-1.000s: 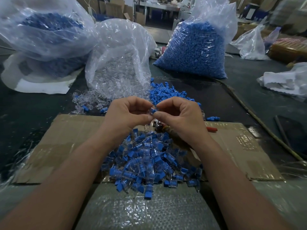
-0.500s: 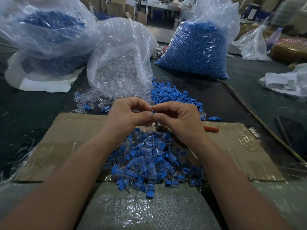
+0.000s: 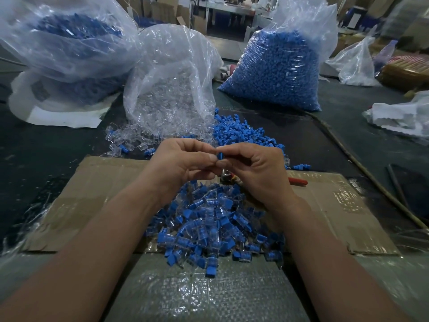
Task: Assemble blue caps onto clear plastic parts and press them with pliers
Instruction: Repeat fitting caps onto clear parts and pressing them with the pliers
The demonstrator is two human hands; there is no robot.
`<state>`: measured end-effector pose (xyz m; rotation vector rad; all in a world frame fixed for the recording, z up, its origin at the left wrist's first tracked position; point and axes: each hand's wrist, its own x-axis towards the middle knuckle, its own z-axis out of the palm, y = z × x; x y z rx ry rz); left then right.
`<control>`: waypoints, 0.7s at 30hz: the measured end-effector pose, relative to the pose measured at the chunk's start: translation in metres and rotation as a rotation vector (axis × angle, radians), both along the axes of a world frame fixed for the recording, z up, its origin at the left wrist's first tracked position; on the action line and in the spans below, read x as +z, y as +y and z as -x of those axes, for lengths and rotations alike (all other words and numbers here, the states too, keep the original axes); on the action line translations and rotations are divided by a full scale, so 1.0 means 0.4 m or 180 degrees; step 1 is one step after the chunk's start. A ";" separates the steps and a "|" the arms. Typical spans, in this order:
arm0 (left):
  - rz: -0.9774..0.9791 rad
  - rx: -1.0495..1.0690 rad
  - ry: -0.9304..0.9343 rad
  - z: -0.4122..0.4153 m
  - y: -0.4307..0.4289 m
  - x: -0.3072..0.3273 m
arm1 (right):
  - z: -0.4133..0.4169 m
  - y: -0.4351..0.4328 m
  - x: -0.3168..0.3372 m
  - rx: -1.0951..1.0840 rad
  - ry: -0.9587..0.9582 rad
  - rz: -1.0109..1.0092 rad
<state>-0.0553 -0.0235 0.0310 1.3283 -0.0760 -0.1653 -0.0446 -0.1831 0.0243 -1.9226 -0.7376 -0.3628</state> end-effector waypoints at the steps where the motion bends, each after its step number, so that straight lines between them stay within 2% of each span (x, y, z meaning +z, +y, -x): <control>1: 0.0033 -0.0009 0.0025 0.000 -0.001 0.000 | -0.001 0.000 -0.002 -0.0009 -0.0014 -0.0010; 10: -0.0033 -0.0017 0.0091 0.000 -0.005 -0.002 | -0.004 -0.005 -0.006 -0.0083 -0.0205 0.0095; 16: -0.0444 0.0023 -0.0080 0.000 -0.004 -0.010 | -0.009 -0.010 -0.008 -0.0135 -0.0363 0.0335; 19: -0.0551 0.0016 -0.0236 0.001 -0.007 -0.009 | -0.007 -0.007 -0.002 -0.0098 -0.0270 0.0397; 21: -0.0599 0.0055 -0.0301 0.002 -0.008 -0.009 | -0.010 -0.014 0.005 -0.0164 0.0029 0.0438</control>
